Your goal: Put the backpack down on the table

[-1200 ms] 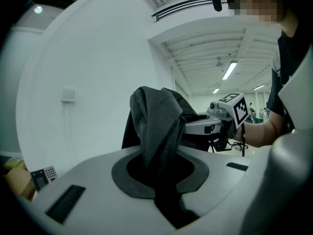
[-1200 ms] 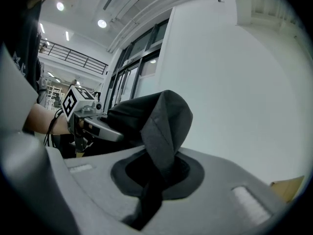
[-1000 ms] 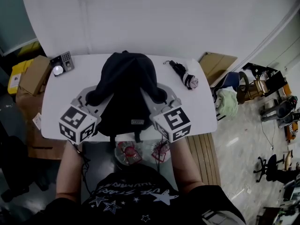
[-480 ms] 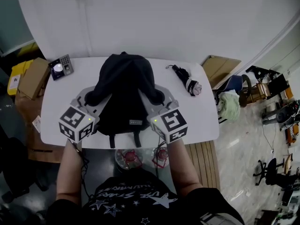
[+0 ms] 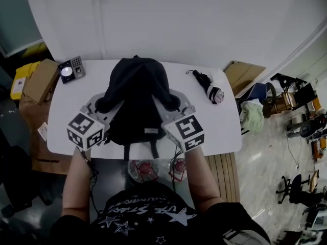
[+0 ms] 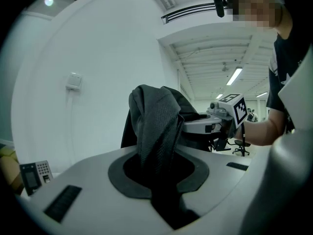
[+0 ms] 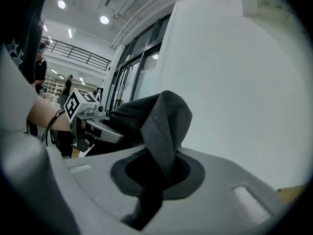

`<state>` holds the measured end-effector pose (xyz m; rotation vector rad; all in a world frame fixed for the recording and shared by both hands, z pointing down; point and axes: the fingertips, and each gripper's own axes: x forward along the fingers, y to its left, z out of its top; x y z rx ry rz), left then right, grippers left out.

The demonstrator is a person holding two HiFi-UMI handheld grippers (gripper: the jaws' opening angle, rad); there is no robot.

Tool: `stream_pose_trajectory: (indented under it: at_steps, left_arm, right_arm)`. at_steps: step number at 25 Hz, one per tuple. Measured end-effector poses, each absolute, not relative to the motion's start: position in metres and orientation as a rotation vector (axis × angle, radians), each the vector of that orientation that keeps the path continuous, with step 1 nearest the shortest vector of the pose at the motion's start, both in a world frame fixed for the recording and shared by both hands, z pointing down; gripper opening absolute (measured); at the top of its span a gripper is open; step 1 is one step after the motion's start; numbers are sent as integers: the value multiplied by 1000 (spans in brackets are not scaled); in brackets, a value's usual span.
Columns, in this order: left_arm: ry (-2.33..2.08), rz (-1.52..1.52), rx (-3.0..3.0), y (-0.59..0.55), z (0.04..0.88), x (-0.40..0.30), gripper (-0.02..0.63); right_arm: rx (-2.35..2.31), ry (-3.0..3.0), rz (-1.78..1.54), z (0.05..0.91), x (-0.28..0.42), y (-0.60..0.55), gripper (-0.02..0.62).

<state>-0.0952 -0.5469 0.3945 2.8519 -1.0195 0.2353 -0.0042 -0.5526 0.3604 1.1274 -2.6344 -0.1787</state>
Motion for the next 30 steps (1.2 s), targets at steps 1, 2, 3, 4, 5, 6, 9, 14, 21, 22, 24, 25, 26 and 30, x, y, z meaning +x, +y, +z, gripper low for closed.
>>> stream_pose_trajectory:
  at_steps: [1,2,3,4,5,6,9,14,21,22,24,25,26,30]
  left_arm:
    - [-1019,230,2854,-547,395,-96,55]
    - [-1021,224,2855,-546,395,-96,57]
    - [-1022,220,2856,-545,395,-96,57]
    - [-1021,217,2858,-544,396,-97,57]
    - [-1020,213,2860,-543,395,-97,57]
    - [-1020,208,2861,-541,395,-97,57]
    - [-1050,197,2850,-540,394,-99,86]
    - [-1141,202,2776,-539,407,-105,299]
    - [-1225,182,2730,-520,405,-127,365]
    - [-1224,180,2731,-515,404,-128,365]
    - [-1223,176,2736,-503,400,-129,365]
    - [-1226,172,2738,-497,399,-131,365]
    - [-1231,168,2738,-490,397,-133,365]
    - [-1240,128,2734,-464,390,-138,365]
  right_arm:
    - [1133,-2632,-176,361,-4,-553,31]
    - [1142,-2627,-176,362,-3,-553,37]
    - [1152,-2621,-176,363,-2,-552,41]
    - [1162,-2616,-175,363,-2,-551,46]
    - [1172,-2615,-168,362,-1,-550,56]
    - [1181,-2619,-155,362,-1,-549,67]
    - [1167,-2627,-102,364,-1,-544,121]
    - [1161,-2582,-109,372,-6,-538,300]
    - [1289,-2533,-86,373,13,-523,336]
    - [1302,-2537,-73,371,16,-519,336]
    - [1331,-2556,-53,363,21,-510,336]
    - [1348,-2564,-55,357,23,-505,336]
    - [1360,-2568,-63,352,24,-500,336]
    - [1398,-2569,-96,340,27,-474,336]
